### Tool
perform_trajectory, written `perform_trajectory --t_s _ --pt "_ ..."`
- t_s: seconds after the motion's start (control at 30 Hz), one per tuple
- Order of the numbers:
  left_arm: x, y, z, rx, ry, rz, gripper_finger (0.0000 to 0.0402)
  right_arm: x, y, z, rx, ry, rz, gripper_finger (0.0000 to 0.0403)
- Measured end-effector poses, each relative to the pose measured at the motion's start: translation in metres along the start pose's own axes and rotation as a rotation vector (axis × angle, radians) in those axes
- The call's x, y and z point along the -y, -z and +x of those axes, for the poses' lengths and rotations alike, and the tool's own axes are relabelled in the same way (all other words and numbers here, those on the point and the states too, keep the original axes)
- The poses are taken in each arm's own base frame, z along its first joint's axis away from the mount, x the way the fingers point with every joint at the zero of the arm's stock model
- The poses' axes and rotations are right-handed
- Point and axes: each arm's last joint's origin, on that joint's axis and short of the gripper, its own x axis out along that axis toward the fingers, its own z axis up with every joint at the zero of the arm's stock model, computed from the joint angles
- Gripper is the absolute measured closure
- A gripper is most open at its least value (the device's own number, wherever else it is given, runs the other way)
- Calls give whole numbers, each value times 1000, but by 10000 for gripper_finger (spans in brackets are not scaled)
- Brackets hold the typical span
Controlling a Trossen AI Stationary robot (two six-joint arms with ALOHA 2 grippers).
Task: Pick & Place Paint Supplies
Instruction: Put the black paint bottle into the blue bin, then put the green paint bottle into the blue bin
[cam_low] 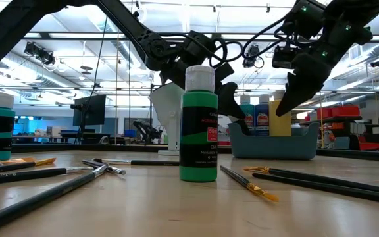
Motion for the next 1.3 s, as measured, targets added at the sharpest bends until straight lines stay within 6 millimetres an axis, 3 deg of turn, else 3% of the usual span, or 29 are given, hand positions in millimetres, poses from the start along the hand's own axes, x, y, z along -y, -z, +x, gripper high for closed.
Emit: perform_trajectory --t_s 0.3,0.47,0.6,0.73,0.93,1.17,1.3 --pt "-2 -1 0 2 -50 -2 193 0 -2 0 23 -1 -5 188" --pt "1 -5 -3 17 -46 -22 189 -1 -4 0 44 -4 -19 188" --pt "5 -23 -20 39 -36 -12 197 -1 -5 0 51 -4 -29 188" --pt "9 -50 -56 25 7 -3 207 -1 -5 0 54 -4 -29 188" --pt "12 -91 -134 36 67 60 224 -1 -12 -1 126 -11 -39 188" --pt "7 -111 -221 31 65 102 239 -4 -29 -5 307 -38 -116 188" --pt "3 -114 -263 46 62 79 247 -8 -37 -8 388 -157 -136 188"
